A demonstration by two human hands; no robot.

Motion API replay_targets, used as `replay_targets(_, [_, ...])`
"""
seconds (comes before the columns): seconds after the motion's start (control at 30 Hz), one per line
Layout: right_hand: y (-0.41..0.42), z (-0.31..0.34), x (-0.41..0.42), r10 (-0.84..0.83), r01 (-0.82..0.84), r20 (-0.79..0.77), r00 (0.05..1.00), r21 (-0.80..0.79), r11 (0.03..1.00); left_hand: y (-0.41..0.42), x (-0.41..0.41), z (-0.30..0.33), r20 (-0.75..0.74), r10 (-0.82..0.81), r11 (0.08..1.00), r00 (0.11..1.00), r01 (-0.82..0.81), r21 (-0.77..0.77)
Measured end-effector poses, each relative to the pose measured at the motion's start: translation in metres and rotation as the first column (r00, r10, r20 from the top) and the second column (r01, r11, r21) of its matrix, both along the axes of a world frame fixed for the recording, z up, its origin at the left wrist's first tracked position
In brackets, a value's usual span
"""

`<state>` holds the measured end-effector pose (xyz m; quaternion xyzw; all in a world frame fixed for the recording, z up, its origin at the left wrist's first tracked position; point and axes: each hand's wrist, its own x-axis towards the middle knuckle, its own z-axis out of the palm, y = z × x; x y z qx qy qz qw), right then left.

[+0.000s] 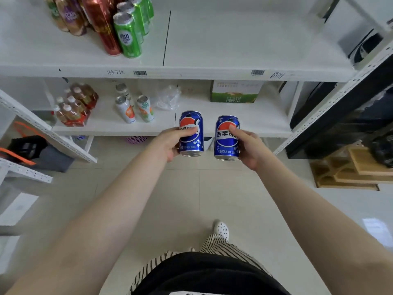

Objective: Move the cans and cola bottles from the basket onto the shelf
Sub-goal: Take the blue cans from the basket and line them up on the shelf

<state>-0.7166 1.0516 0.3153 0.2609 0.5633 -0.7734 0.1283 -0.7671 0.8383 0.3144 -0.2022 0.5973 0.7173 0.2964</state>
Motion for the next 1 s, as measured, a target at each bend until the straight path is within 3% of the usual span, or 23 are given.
replay_targets(0.27, [0.047, 0.027, -0.104, 0.132, -0.132, -0.075, 0.988, -0.001, 0.991, 0.034, -0.078, 0.031, -0.083, 0.093, 0.996, 0.992, -0.092, 0.009])
replay_targets(0.57, [0.050, 0.045, -0.222, 0.188, -0.189, -0.162, 0.969, 0.010, 0.982, 0.031, -0.194, 0.054, -0.188, 0.040, 0.999, 0.981, -0.041, -0.002])
replay_targets(0.8, [0.042, 0.061, -0.304, 0.159, -0.148, -0.239, 0.958, 0.063, 0.987, 0.021, -0.290, 0.069, -0.251, 0.027, 0.999, 0.968, -0.031, -0.011])
replay_targets(1.0, [0.043, 0.064, -0.363, 0.109, -0.069, -0.361, 0.926, 0.122, 0.990, 0.030, -0.344, 0.076, -0.404, 0.102, 0.984, 0.909, -0.153, -0.096])
